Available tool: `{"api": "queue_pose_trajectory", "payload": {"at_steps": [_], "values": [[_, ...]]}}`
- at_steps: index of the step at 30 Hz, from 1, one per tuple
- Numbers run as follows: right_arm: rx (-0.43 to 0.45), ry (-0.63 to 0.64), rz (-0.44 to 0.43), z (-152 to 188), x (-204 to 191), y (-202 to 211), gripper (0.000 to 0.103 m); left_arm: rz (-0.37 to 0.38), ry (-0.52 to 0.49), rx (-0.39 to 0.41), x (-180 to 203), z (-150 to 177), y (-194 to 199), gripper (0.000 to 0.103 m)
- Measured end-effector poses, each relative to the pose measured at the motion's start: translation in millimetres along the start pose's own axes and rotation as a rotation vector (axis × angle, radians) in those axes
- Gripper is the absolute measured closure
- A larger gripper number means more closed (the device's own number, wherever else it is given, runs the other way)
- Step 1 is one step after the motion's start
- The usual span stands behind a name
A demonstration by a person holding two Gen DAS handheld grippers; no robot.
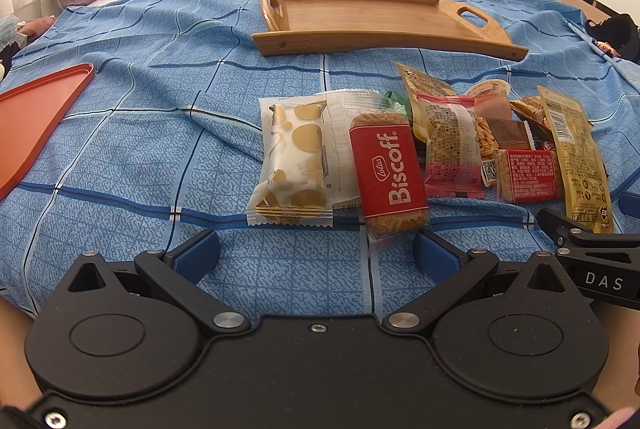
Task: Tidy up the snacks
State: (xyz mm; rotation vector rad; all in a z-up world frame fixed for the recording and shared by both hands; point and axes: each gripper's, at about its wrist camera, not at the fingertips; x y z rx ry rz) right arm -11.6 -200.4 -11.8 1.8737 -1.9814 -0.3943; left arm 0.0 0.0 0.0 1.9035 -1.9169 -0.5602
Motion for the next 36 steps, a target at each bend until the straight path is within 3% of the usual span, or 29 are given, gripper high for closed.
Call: {"api": "queue_pose_trajectory", "payload": {"at_steps": [26, 36], "values": [[0.001, 0.000, 0.000, 0.4, 0.2, -0.1, 0.000, 0.000, -0.001, 0.001, 0.1, 0.1, 0.0, 0.000], [0.002, 0.000, 0.018, 1.0, -2.6, 0.2, 0.000, 0.008, -0.045, 0.066, 4.2, 8.1, 3.5, 0.000]]}}
Point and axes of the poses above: each gripper's, at about its wrist camera, not at the fingertips, and y roughly against the way its jaws point, x to its right, z to its underside, and after that the axes turned 14 degrees about x, right-handed
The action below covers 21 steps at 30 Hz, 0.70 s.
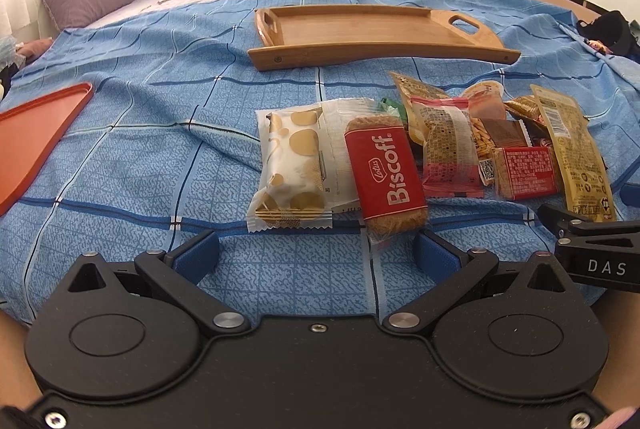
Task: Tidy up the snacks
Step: 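Grasp the red Biscoff packet with the left tool while the right tool grasps the yellow packet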
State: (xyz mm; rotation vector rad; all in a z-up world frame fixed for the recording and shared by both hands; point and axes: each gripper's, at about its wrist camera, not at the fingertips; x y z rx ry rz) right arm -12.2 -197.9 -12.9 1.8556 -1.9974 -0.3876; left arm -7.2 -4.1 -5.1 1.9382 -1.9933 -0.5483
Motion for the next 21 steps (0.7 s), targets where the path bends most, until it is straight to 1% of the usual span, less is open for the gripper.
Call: {"api": "queue_pose_trajectory", "payload": {"at_steps": [4, 6, 9, 11, 13, 14, 15, 17, 18, 19, 21], "values": [[0.007, -0.005, 0.004, -1, 0, 3, 0.000, 0.002, 0.025, -0.012, -3, -1, 1, 0.000], [0.011, -0.030, -0.016, -2, 3, 6, 0.000, 0.000, 0.054, -0.021, -5, -4, 3, 0.000], [0.011, -0.073, -0.037, -5, 9, 10, 0.000, 0.003, 0.073, -0.001, -7, -7, 11, 0.011], [0.024, -0.103, -0.053, -6, 12, 13, 0.000, 0.016, 0.062, 0.019, -7, -9, 17, 0.016], [0.043, -0.129, -0.070, -8, 13, 15, 0.000, 0.023, 0.043, 0.050, -6, -14, 26, 0.025], [0.053, -0.136, -0.073, -9, 13, 16, 0.000, 0.027, 0.037, 0.067, -5, -16, 31, 0.027], [0.064, -0.139, -0.077, -10, 14, 16, 0.000, 0.031, 0.036, 0.086, -4, -19, 38, 0.031], [0.082, -0.131, -0.076, -12, 13, 17, 0.000, 0.037, 0.044, 0.125, -2, -23, 50, 0.035], [0.085, -0.125, -0.074, -13, 12, 16, 0.000, 0.042, 0.048, 0.141, -1, -25, 54, 0.039], [0.086, -0.122, -0.074, -13, 11, 16, 0.000, 0.049, 0.049, 0.152, 1, -27, 58, 0.045], [0.089, -0.123, -0.069, -12, 11, 15, 0.004, 0.072, 0.053, 0.156, 4, -29, 62, 0.052]]}}
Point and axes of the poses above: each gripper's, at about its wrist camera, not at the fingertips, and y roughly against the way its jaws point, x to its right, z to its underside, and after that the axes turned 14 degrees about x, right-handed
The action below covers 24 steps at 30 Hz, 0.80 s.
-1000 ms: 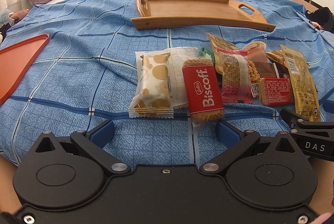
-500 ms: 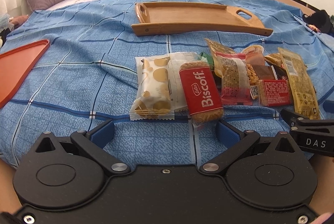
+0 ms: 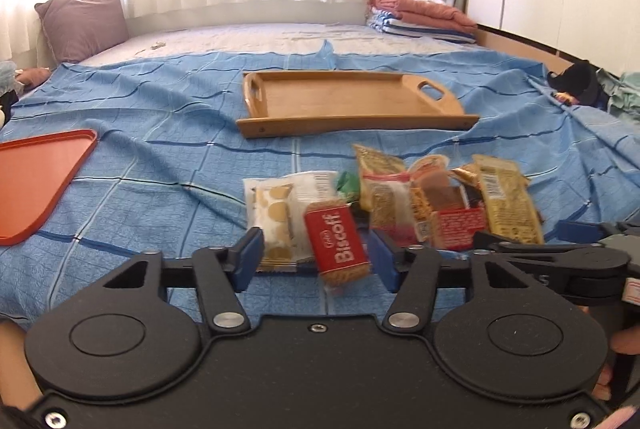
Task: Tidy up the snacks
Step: 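Grasp the red Biscoff packet with the left tool while the right tool grasps the yellow packet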
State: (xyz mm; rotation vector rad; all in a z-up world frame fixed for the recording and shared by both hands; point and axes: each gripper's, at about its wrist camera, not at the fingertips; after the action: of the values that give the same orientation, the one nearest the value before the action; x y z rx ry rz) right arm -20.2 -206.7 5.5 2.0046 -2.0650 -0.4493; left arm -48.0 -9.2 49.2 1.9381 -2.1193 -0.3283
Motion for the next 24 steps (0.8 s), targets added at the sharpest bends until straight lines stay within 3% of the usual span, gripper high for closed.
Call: {"api": "queue_pose_trajectory", "payload": {"at_steps": [4, 8, 10, 17, 21, 24], "values": [[0.020, 0.003, -0.006, 1, 0, 3, 0.012, 0.052, 0.009, -0.029, 9, 3, -4, 0.054], [0.033, 0.038, -0.011, 0, -2, 4, 0.018, 0.012, 0.005, -0.049, 15, 6, -17, 0.053], [0.032, 0.043, -0.010, 0, -3, 2, 0.019, -0.001, 0.020, -0.060, 13, 6, -25, 0.047], [0.035, 0.065, 0.019, 2, -5, -5, 0.022, -0.028, 0.029, -0.079, 11, 7, -45, 0.048], [0.053, 0.078, 0.030, 3, -7, -7, 0.022, -0.037, 0.008, -0.086, 14, 12, -49, 0.053], [0.059, 0.074, 0.026, 3, -8, -8, 0.024, -0.037, -0.020, -0.081, 17, 14, -49, 0.064]]}}
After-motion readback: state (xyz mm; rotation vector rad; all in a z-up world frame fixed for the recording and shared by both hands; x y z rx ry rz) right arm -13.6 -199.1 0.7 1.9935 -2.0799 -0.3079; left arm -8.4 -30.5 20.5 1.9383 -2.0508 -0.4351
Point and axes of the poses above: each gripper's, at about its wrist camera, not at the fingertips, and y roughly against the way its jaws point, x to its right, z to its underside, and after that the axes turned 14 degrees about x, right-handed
